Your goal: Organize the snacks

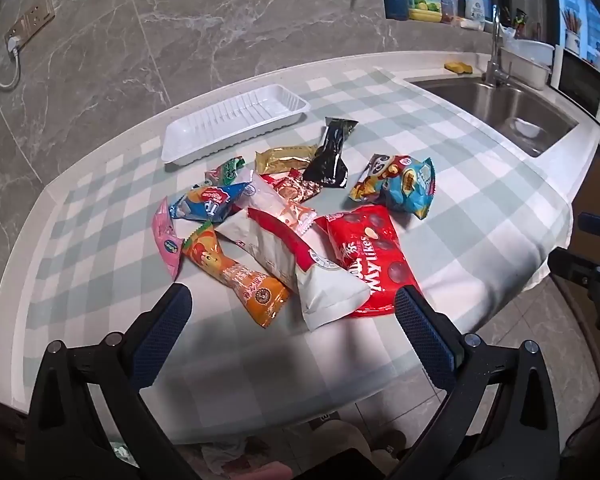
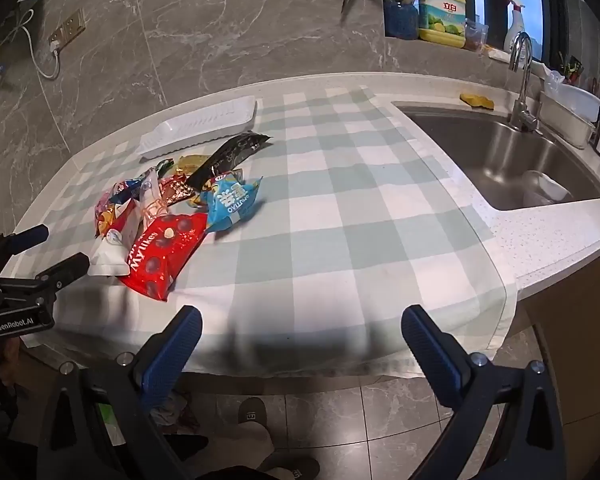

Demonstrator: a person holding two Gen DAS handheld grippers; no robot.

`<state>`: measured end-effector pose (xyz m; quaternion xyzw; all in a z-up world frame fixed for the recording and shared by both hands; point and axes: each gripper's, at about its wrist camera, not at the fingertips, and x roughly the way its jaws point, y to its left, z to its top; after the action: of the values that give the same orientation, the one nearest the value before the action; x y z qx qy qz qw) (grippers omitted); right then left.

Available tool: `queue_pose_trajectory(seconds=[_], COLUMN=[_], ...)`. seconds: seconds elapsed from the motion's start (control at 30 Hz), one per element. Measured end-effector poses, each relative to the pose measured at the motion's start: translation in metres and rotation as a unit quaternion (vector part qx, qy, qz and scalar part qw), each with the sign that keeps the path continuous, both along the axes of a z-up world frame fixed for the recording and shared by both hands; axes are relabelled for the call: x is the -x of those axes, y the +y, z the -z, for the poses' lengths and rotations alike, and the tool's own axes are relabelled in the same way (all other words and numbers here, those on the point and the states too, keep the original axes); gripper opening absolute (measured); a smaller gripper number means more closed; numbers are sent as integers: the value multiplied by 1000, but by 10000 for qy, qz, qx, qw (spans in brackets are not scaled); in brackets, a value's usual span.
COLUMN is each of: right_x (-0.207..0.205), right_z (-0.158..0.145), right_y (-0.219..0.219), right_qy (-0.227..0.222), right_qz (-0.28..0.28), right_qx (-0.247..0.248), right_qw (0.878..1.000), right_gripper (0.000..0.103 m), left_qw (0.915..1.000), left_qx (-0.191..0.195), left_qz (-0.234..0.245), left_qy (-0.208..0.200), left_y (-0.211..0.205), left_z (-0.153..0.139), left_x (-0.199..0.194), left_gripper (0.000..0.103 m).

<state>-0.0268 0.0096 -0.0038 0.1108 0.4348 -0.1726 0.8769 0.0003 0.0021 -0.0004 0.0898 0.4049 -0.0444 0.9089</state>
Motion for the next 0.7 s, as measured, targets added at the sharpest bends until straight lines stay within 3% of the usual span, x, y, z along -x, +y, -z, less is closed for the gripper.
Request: queue_pose_trajectory(seconds=[0.27, 0.7], right_x=[-7, -15], right_z=[3, 5], right_y=[-2, -5], right_qy=[18, -20], right_qz=[-16, -133], right_qx=[-18, -84], right_qw=[10000, 9999], right_gripper=[102, 102], left_qw=[9996, 9993], left_qx=[-121, -275], left_qz=[5, 64], left_qy=[273, 255], left_y=[2, -10], left_z=[8, 16], left_x=[-18, -12], left_gripper=[103, 103])
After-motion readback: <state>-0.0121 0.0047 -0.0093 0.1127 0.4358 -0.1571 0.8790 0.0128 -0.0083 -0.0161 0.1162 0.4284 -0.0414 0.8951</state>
